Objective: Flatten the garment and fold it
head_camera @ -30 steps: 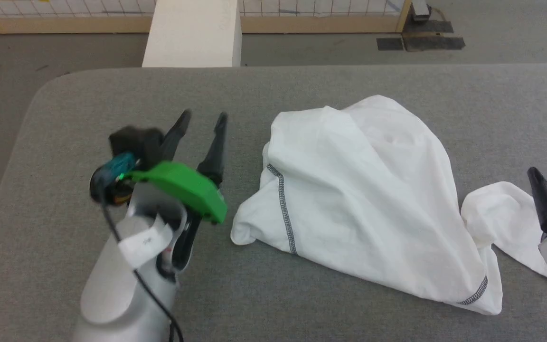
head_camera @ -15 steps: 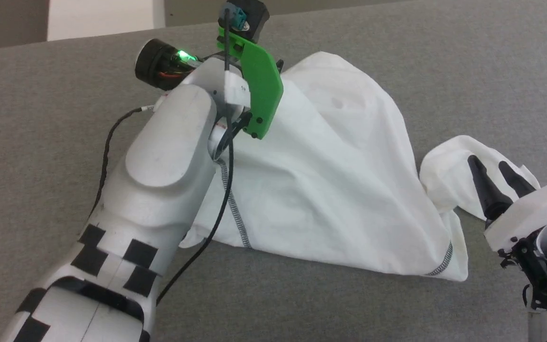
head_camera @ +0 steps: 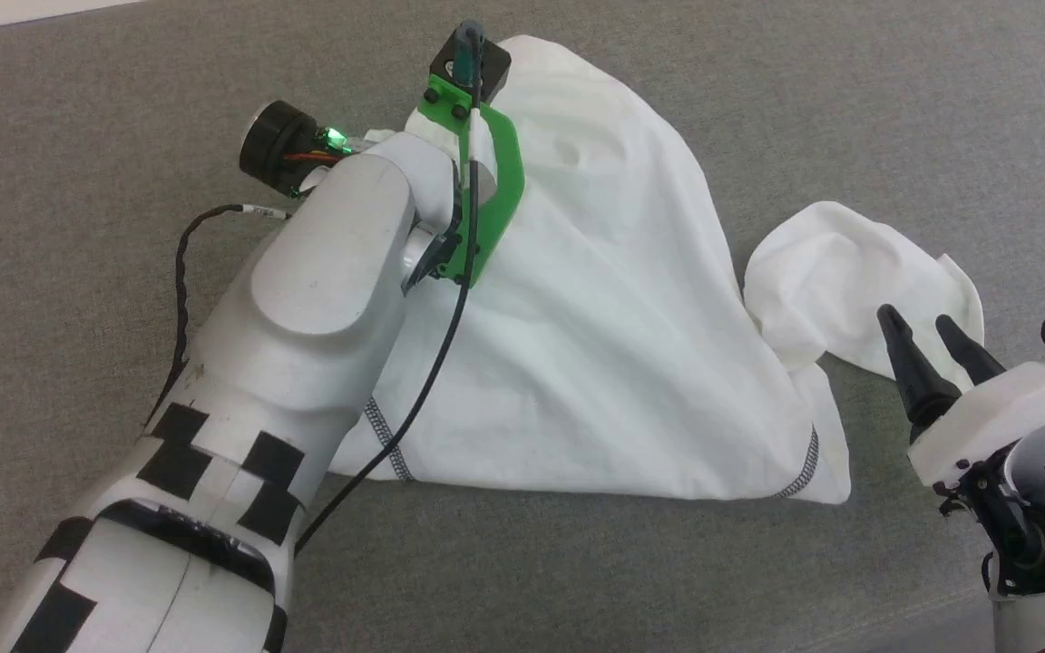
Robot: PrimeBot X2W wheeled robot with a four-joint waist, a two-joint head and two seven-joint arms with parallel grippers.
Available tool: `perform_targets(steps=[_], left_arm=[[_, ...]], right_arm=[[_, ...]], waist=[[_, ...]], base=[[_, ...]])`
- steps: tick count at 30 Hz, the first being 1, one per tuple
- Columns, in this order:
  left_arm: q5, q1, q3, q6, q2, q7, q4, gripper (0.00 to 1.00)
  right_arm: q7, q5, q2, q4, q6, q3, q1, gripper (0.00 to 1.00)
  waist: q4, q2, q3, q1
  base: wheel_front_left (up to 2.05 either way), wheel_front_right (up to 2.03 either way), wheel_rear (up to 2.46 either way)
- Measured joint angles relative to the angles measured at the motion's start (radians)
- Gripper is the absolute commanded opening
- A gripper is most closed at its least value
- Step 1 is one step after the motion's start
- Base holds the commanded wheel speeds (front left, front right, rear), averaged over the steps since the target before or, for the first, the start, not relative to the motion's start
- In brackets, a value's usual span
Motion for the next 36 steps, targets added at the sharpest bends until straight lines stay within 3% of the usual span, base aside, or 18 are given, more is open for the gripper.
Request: perform_targets(steps=[4, 8, 13, 16, 17, 18, 20, 25, 30, 33, 36], left_arm=[[0.002, -0.001, 0.035, 0.055, 0.029, -0.144, -0.022, 0.0], [0.013, -0.048, 0.086, 0.108, 0.113, -0.279, -0.032, 0.0], [0.03, -0.159, 0.145, 0.163, 0.208, -0.389, -0.043, 0.0], [0.027, -0.189, 0.173, 0.174, 0.226, -0.416, -0.032, 0.0], [0.013, -0.189, 0.182, 0.177, 0.222, -0.41, -0.022, 0.07], [0.0, -0.186, 0.184, 0.176, 0.22, -0.402, -0.012, 1.0], [-0.026, -0.178, 0.199, 0.175, 0.211, -0.4, -0.001, 1.0], [-0.103, -0.153, 0.246, 0.126, 0.189, -0.455, -0.021, 1.0], [-0.148, -0.079, 0.297, 0.083, 0.201, -0.659, -0.168, 1.0], [-0.167, 0.032, 0.331, 0.092, 0.218, -0.747, -0.274, 1.0], [-0.192, 0.195, 0.368, 0.131, 0.23, -0.8, -0.392, 1.0]], right_arm=[[-0.013, 0.0, 0.0, 0.006, 0.0, 0.004, 0.0, 1.0], [-0.018, 0.001, 0.002, 0.013, 0.0, 0.025, -0.004, 1.0], [-0.036, 0.008, 0.003, 0.017, 0.0, 0.032, -0.012, 1.0], [-0.041, 0.008, 0.001, 0.021, 0.0, 0.025, -0.011, 1.0], [-0.044, 0.008, 0.001, 0.021, 0.0, 0.022, -0.011, 1.0], [-0.044, 0.008, 0.001, 0.022, 0.0, 0.02, -0.011, 1.0], [-0.044, 0.008, 0.001, 0.022, 0.0, 0.017, -0.011, 1.0], [-0.043, 0.008, -0.005, 0.017, 0.0, 0.019, -0.012, 1.0], [-0.034, 0.004, -0.013, 0.0, 0.0, 0.027, -0.013, 1.0], [-0.023, -0.002, -0.021, -0.011, 0.0, 0.026, -0.012, 1.0], [-0.009, -0.003, -0.025, -0.023, 0.0, 0.031, -0.008, 1.0]], waist=[[0.006, 0.0, 0.009, 0.0], [0.003, 0.0, 0.018, 0.0001], [-0.009, 0.0, 0.037, 0.0001], [-0.011, 0.0, 0.051, 0.0], [-0.01, 0.0, 0.054, 0.0001], [-0.008, 0.0, 0.056, 0.0001], [-0.002, 0.0, 0.058, 0.0001], [0.026, 0.0, 0.051, 0.0], [0.063, 0.0, 0.019, 0.0], [0.089, 0.0, -0.006, 0.0], [0.119, 0.0, -0.034, 0.0]], base=[[0.0, 0.0, 0.0], [0.0, 0.0, 0.0], [0.0, 0.0, 0.0], [0.0, 0.0, 0.0], [0.0, 0.0, 0.0], [0.0, 0.0, 0.0], [0.0, 0.0, 0.0], [0.0, 0.0, 0.0], [0.0, 0.0, 0.0], [0.0, 0.0, 0.0], [0.0, 0.0, 0.0]])
